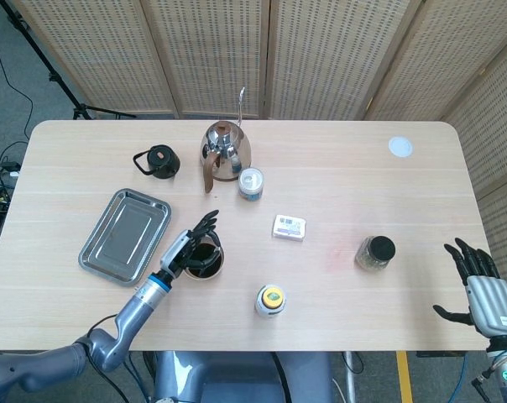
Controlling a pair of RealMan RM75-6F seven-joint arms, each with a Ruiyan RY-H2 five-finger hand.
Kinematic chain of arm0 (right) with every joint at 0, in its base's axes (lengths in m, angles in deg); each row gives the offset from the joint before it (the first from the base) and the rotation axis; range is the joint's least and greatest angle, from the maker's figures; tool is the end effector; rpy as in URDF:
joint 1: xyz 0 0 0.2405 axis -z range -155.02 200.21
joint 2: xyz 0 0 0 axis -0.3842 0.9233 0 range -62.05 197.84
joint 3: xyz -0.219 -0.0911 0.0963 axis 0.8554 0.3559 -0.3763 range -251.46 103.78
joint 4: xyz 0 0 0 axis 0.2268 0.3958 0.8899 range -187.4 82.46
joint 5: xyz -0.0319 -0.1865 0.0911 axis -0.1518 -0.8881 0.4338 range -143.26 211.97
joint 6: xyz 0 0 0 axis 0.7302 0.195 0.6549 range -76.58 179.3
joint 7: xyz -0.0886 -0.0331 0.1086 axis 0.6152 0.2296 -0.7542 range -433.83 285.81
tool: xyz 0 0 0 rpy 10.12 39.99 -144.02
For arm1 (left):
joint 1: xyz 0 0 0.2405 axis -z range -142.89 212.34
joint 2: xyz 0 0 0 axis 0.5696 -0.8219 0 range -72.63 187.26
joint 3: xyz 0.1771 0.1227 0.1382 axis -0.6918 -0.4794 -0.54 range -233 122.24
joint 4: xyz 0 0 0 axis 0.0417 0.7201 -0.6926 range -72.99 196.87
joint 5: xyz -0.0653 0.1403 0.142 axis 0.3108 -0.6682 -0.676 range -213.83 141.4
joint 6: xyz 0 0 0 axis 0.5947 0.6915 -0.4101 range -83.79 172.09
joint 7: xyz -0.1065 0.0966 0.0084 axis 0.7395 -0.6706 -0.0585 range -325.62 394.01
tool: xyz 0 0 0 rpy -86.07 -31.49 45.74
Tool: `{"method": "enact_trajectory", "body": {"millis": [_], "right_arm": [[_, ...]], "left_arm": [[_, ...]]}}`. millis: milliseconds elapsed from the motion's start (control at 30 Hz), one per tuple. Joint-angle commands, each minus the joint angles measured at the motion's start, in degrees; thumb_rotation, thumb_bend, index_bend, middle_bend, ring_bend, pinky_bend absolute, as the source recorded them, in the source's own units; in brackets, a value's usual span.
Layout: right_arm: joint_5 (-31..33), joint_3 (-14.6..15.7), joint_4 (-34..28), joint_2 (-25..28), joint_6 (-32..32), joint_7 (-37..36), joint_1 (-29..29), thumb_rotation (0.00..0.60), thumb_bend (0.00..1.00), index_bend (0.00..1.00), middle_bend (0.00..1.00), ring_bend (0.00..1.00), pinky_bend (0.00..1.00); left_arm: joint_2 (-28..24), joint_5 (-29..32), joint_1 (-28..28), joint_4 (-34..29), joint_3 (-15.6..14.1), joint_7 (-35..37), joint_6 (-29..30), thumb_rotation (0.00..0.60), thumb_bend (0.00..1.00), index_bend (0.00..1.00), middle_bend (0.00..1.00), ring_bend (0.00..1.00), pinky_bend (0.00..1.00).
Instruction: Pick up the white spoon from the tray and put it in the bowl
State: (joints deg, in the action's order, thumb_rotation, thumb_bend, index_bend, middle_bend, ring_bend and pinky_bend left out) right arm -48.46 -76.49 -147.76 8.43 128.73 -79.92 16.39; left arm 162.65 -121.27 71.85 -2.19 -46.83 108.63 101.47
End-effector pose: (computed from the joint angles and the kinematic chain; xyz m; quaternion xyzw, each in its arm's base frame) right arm -0.3177 -0.1858 0.1654 0.5891 -0.4545 0.3677 0.5579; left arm -0.1565 0.3156 -0.0882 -0.3539 -0.7557 -0.5511 0.0078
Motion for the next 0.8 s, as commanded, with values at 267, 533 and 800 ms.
{"method": "enact_trajectory", "body": {"millis": [267,533,800], "right_arm": [[0.0,0.0,0.0,0.2,0.0,-0.5,0.0,0.600,0.00,0.04,0.00,0.00,0.00],[0.2,0.0,0.1,0.2,-0.2,-0.7,0.0,0.600,0.00,0.04,0.00,0.00,0.00],[0.3,0.0,0.0,0.4,-0.2,-1.0,0.0,0.600,0.00,0.04,0.00,0.00,0.00]], "left_arm": [[3.3,1.6,0.6,4.7,0.8,0.1,-0.2,0.600,0.43,0.67,0.00,0.00,0.00],[4.5,1.4,0.9,6.4,0.3,0.2,-0.4,0.600,0.43,0.67,0.00,0.00,0.00],[4.8,1.2,1.3,6.4,0.1,-0.2,-0.2,0.600,0.43,0.67,0.00,0.00,0.00]]}}
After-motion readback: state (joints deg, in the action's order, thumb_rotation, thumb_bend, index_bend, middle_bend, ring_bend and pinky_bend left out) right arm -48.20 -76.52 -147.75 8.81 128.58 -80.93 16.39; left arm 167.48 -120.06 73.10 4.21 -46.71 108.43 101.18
